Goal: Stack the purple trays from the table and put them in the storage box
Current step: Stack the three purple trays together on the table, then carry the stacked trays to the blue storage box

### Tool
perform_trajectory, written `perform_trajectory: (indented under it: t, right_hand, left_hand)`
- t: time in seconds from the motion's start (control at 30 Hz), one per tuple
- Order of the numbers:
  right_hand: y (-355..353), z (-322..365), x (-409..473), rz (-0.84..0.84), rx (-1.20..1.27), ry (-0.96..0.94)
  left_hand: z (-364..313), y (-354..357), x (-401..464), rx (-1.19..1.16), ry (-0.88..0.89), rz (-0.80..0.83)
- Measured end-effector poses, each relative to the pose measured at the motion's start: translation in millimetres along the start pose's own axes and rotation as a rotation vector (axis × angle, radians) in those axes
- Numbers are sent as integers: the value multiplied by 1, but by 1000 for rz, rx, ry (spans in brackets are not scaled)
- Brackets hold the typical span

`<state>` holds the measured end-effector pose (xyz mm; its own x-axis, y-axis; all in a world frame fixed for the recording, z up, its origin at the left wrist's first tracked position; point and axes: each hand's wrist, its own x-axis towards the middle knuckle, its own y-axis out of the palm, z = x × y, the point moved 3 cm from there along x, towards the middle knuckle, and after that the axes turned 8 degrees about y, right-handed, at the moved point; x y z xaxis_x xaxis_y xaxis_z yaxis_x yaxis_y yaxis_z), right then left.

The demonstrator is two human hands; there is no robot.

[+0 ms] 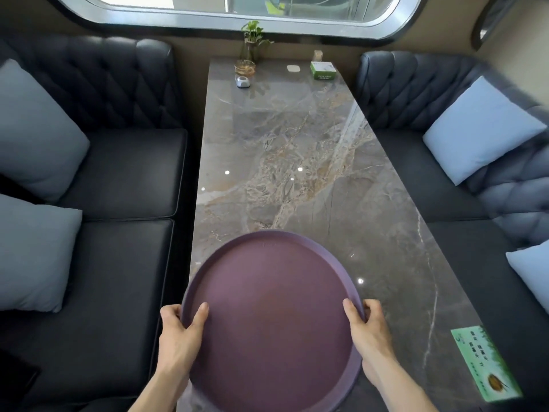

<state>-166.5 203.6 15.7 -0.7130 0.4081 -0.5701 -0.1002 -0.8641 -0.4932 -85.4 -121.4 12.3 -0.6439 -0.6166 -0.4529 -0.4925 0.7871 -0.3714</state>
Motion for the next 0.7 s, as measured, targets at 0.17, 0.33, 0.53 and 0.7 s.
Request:
perform_trajectory:
  t: [0.17,0.33,0.53,0.7]
  right_hand:
    - [2,76,-26,116,45,-154]
    - [-18,172,-88,188,105,-445]
    - [-46,262,-164,158,172,-634]
    - [-59,307,-207,147,236,-703]
  left_hand:
    - [-67,-38,2,-56,190,-50]
    - [-145,-92,-9,-148,391,-66]
    - [-231,-159,-31,-214,540,-122]
    - [-286,-204,-43,-257,616,-158]
